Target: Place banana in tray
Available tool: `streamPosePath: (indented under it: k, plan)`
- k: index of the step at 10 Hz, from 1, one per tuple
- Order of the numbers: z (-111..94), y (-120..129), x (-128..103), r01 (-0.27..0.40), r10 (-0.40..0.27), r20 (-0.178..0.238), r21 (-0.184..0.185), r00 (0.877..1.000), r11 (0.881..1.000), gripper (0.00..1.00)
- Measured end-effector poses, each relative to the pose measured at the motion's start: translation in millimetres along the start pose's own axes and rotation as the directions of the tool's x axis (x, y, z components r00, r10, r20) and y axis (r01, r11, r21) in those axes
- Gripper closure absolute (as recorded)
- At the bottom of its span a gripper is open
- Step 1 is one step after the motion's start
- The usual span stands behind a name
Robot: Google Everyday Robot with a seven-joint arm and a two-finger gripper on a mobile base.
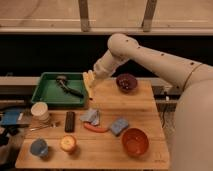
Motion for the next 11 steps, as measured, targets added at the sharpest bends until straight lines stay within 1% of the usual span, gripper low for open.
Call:
streamPosePath:
  k: [1,4,5,6,7,9,10,11]
  plan:
    - [-1.5,-4.1,1.1,-0.007,0.007,0.002,0.004,1.000,1.000,1.00]
    - [-0.4,-3.4,1.2,-0.007,0.007,0.001,0.004,1.000,1.000,1.00]
    - [-0.8,-5.3,1.6,-0.013,0.013,0.007,0.007,1.000,1.000,1.00]
    - [1.5,-6.5,0.7,-0.019,0.019,0.027,-0.003,0.999,1.000,1.00]
    - [9.1,-12.4,0.4,-0.017,0.018,0.056,-0.018,0.998,1.000,1.00]
    - [31.9,-4.6,-13.3,0.021,-0.018,0.051,-0.057,0.999,0.998,1.00]
    - [46.2,2.2,-23.6,0.041,-0.038,0.042,-0.083,0.998,0.996,1.00]
    - [62.9,7.7,-35.6,0.061,-0.057,0.030,-0.117,0.998,0.991,1.00]
